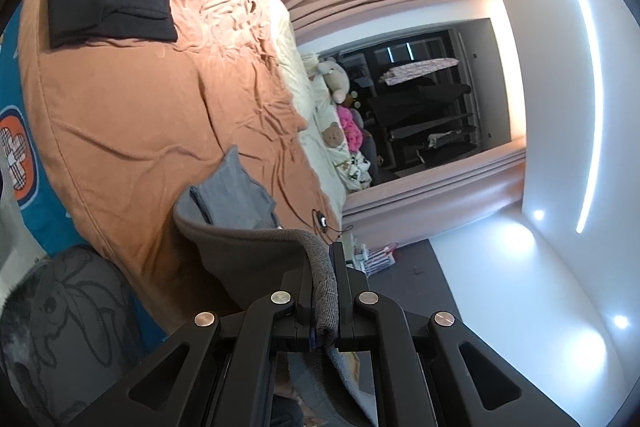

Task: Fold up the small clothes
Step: 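Carry the held hem over the shirt body toward the collar with both grippers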

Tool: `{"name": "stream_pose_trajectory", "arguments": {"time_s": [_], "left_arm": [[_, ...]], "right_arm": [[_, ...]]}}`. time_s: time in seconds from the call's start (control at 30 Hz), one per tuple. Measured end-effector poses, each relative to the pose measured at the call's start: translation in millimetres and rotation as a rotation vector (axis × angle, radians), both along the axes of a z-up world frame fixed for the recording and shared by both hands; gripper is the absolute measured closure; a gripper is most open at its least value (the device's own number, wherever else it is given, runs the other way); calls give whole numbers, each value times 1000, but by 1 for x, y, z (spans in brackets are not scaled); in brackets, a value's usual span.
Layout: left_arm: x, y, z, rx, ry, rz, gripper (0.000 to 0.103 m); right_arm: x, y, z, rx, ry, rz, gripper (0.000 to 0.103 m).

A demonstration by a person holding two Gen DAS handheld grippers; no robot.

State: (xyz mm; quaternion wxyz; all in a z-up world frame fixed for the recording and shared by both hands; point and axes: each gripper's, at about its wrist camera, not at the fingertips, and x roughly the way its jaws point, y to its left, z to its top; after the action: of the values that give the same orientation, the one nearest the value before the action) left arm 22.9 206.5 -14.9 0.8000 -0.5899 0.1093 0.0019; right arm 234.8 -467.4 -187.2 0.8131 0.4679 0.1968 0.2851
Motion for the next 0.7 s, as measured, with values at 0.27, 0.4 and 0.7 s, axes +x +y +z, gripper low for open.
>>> {"name": "stream_pose_trajectory", "arguments": {"time_s": [0.27,0.4,0.7], "left_arm": [[49,15,-11,-13,44,-13,99],[80,23,-5,11,66,-19,99],[154,45,-8,52,146,-41,98]], "right_arm": [[42,7,14,-23,26,-1,103],[66,15,26,-44,31,-4,103],[132,34,41,-81,87,1,103]]}}
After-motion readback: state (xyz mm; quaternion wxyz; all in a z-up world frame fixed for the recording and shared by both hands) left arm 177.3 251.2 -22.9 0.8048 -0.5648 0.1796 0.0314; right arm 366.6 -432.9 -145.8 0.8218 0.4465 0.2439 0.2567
